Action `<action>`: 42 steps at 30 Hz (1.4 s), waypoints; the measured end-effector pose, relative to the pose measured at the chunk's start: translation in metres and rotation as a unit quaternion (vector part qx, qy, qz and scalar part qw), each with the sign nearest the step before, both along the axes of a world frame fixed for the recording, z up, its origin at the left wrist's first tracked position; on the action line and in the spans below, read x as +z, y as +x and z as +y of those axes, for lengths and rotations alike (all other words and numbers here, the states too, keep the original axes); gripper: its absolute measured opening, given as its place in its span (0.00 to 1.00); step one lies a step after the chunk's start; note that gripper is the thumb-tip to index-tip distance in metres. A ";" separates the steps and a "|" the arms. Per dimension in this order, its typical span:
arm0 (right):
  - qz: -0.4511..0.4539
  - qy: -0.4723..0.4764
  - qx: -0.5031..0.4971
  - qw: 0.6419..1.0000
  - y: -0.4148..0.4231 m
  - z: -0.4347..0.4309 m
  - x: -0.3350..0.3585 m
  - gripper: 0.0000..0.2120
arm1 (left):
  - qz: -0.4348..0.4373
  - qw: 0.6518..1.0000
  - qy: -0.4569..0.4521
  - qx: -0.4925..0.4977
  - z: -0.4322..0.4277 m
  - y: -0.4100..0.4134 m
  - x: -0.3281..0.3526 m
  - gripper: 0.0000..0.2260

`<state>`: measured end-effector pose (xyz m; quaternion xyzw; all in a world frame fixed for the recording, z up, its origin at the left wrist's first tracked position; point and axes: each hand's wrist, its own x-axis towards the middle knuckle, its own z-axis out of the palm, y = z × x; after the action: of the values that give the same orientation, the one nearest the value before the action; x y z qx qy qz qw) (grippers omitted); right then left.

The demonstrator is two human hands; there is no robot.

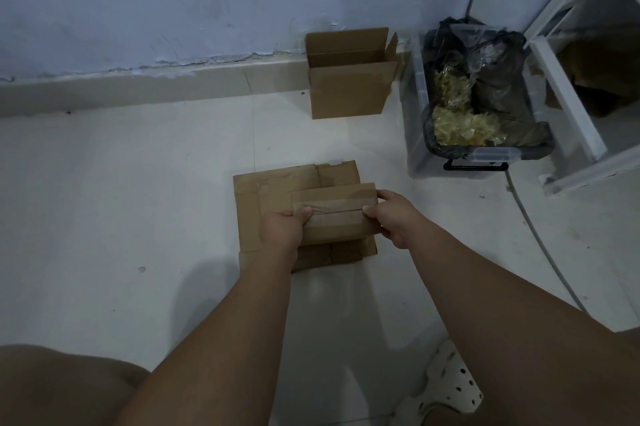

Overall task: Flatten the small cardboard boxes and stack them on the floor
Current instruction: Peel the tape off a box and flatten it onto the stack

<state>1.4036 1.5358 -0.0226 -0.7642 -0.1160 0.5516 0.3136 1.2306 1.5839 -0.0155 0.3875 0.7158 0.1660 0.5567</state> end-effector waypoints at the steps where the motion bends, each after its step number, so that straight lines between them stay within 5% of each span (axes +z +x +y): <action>1: -0.003 -0.006 0.006 1.000 0.000 0.001 0.000 0.21 | -0.003 1.000 -0.001 0.001 0.000 0.000 0.000 0.12; 9: -0.016 -0.048 -0.022 0.998 0.000 0.005 -0.004 0.20 | 0.040 0.998 0.042 0.014 -0.006 0.002 -0.003 0.20; 12: 0.013 -0.052 -0.038 0.998 0.003 0.002 -0.007 0.19 | 0.050 0.998 0.043 0.012 -0.004 0.002 -0.004 0.14; 16: 0.050 -0.058 -0.063 0.995 0.005 -0.005 -0.006 0.07 | 0.073 0.996 0.052 0.003 -0.006 0.002 -0.007 0.17; 42: 0.186 0.004 -0.117 0.976 0.008 -0.017 -0.011 0.02 | 0.041 0.998 0.050 -0.001 -0.011 0.003 -0.016 0.15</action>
<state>1.4119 1.5187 -0.0336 -0.6553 0.0320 0.6429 0.3953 1.2337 1.5729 -0.0312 0.4218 0.7284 0.1848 0.5073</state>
